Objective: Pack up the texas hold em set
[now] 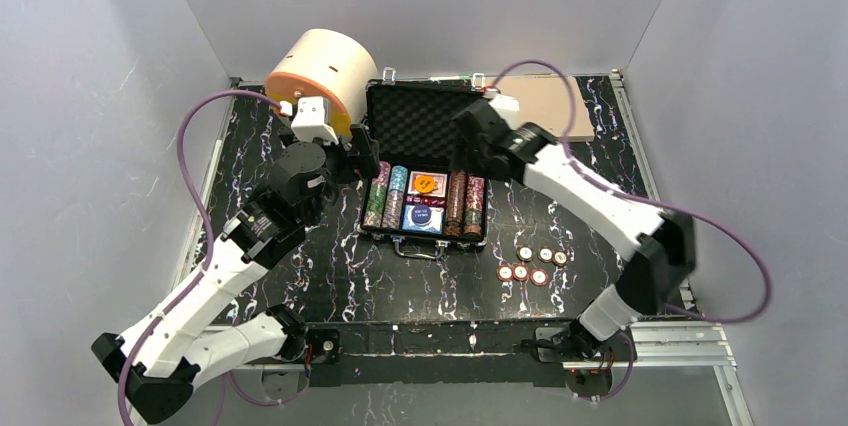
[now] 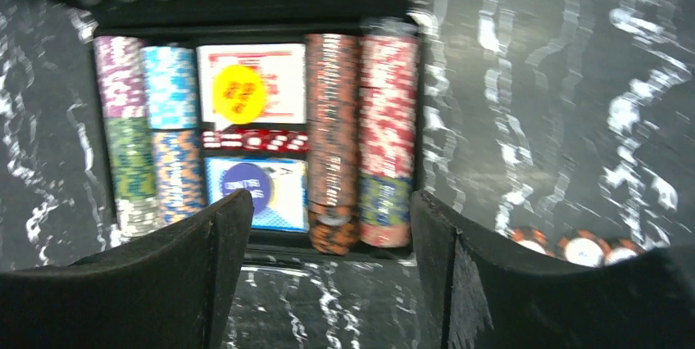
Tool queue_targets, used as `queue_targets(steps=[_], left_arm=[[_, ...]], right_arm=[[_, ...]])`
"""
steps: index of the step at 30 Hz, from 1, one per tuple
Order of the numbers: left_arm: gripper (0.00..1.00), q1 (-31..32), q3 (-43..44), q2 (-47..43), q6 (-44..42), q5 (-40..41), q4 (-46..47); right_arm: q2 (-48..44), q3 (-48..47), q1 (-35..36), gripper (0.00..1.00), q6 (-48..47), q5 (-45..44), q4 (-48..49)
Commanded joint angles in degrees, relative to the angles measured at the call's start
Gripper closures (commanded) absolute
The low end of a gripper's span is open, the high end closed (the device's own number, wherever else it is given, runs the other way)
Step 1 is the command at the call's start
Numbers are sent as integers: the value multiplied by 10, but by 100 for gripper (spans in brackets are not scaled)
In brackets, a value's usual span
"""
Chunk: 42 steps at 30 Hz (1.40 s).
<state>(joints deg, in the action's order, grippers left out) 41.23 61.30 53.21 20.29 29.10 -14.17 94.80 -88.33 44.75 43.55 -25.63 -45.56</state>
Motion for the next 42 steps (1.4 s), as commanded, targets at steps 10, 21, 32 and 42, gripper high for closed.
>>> queue_targets(steps=[10, 21, 32, 42], left_arm=[[2, 0, -14, 17, 64, 9, 10], [2, 0, -12, 44, 61, -39, 30], [2, 1, -11, 51, 65, -60, 36], [2, 1, -3, 29, 44, -36, 12]], right_arm=[[-220, 319, -97, 22, 168, 34, -158], [-292, 507, -128, 29, 255, 69, -104], [-250, 515, -162, 29, 243, 85, -30], [-204, 527, -172, 35, 286, 86, -38]])
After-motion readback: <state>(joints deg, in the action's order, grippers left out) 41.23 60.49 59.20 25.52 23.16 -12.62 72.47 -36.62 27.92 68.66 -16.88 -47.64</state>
